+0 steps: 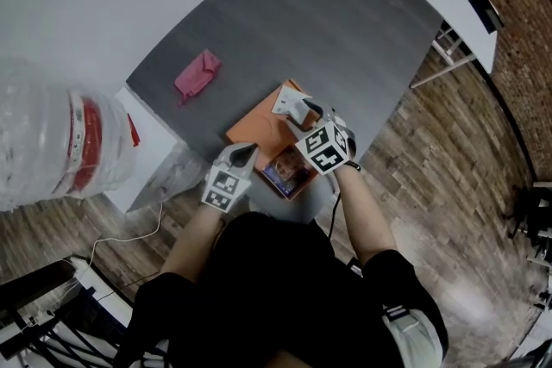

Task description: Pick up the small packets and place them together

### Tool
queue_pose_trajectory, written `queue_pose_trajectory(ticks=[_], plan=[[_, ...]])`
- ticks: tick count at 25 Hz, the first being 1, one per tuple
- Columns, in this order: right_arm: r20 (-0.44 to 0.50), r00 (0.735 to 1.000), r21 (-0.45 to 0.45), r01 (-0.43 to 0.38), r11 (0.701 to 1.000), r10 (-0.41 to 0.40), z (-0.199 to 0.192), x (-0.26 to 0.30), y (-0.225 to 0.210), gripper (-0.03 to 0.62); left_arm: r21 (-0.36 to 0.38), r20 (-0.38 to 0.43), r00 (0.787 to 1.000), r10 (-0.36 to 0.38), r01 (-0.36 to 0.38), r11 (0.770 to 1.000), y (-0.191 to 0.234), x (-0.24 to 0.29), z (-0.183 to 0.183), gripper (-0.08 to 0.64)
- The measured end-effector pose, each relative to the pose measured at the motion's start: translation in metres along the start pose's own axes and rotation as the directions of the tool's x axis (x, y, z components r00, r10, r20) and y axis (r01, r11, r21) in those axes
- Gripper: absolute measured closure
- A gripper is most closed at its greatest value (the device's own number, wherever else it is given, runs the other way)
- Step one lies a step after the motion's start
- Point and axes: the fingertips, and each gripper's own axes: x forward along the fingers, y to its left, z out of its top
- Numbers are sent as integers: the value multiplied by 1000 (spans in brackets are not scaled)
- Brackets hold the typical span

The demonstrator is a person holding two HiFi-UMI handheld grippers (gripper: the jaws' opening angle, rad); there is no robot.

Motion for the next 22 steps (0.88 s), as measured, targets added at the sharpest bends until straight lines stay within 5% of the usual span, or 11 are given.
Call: queue_pose_trajectory(ticks=[10, 22], plan=[[-26, 998, 67, 52, 996, -50, -34, -38, -8, 359, -10, 18, 1000, 13, -13, 1000, 4, -1, 0, 560], [-242, 965, 13, -100, 995, 100, -99, -27, 36, 362, -9, 37, 999, 15, -15, 1000, 4, -2, 1, 560]])
